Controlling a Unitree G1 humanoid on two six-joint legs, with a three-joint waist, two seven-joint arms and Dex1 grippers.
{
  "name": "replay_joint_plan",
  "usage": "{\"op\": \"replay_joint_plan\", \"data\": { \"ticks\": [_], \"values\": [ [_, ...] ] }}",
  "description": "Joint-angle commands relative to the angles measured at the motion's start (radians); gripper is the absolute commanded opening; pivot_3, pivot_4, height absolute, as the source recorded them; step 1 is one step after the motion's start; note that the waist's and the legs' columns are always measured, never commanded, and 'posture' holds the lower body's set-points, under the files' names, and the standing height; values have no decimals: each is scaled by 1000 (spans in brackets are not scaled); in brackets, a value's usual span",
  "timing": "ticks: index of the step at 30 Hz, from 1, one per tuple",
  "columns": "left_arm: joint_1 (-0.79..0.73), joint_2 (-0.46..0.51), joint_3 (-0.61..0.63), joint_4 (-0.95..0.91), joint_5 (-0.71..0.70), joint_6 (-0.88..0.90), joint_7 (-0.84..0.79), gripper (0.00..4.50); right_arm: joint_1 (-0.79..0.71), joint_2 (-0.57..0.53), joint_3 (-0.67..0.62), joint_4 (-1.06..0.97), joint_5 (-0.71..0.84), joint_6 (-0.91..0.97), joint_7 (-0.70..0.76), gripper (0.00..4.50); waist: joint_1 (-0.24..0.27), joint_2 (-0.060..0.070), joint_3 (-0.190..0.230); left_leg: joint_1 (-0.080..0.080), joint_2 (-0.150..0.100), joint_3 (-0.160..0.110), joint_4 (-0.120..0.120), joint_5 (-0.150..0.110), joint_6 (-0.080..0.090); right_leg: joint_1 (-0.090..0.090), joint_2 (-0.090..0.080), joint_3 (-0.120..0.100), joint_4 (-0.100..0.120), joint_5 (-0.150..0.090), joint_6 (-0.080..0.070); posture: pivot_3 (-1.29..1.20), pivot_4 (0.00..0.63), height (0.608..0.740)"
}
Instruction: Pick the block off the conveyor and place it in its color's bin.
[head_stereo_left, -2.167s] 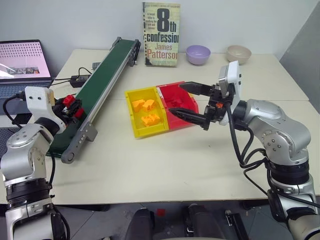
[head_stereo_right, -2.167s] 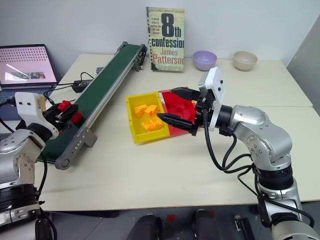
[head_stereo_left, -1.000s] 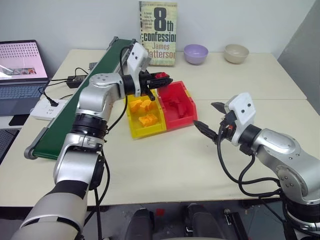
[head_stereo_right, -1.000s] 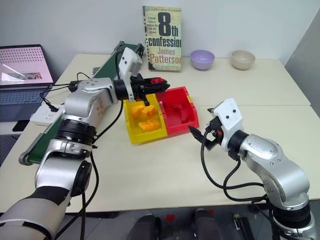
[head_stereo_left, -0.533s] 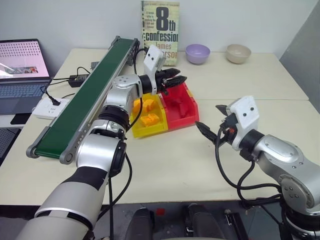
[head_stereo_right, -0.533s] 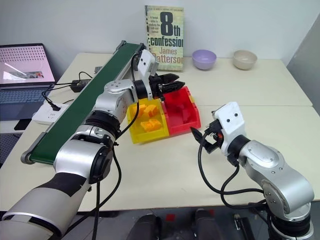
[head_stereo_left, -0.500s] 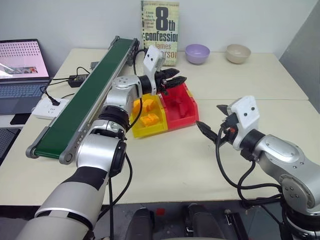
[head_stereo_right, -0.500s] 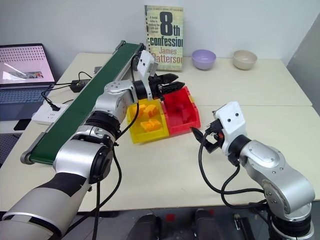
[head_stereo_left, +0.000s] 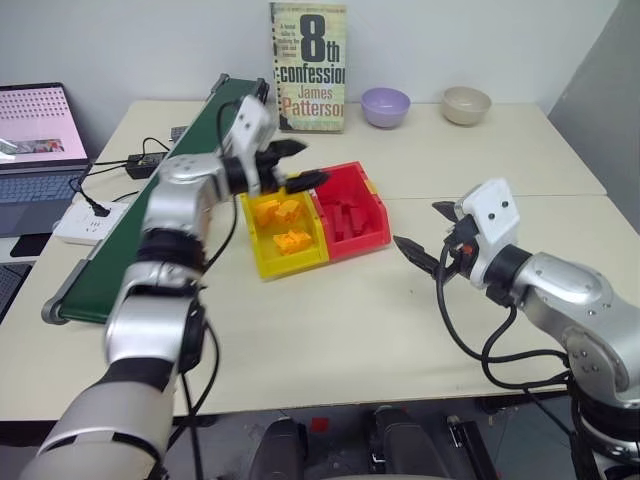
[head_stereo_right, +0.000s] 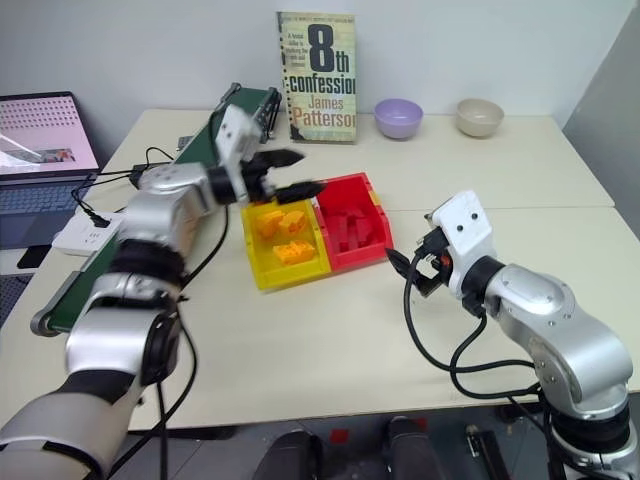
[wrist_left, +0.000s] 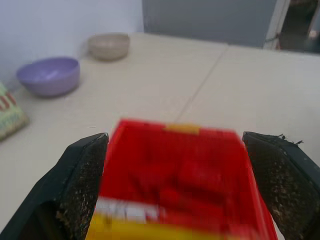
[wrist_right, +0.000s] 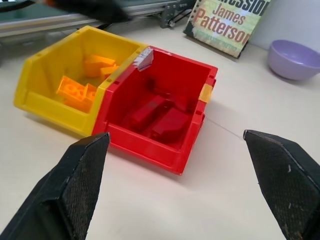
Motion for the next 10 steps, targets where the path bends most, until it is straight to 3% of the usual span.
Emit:
{"op": "replay_joint_plan", "data": {
  "ticks": [1, 5, 10],
  "values": [
    [118, 136, 24, -378, -66, 191, -40, 4482, -71, -63, -18, 72, 19, -81, 118, 4500, 0, 0, 0, -1, 1, 0, 0, 0, 0, -1, 0, 0, 0, 0, 0, 0, 150, 740],
    [270, 266, 69, -643, -131, 340, -40, 4482, -125, -111, 5, 167, 37, -137, 249, 4500, 4, 1, 0, 0, 1, 0, 0, 0, 0, 0, -1, 1, 0, 0, 0, 0, 150, 740],
    [349, 289, 122, -768, -169, 419, 50, 4482, -141, -134, 31, 242, 36, -204, 346, 4500, 11, 1, 0, 2, 0, 0, 0, 0, 0, 3, -5, 0, -1, 0, 1, 0, 150, 740]
  ]
}}
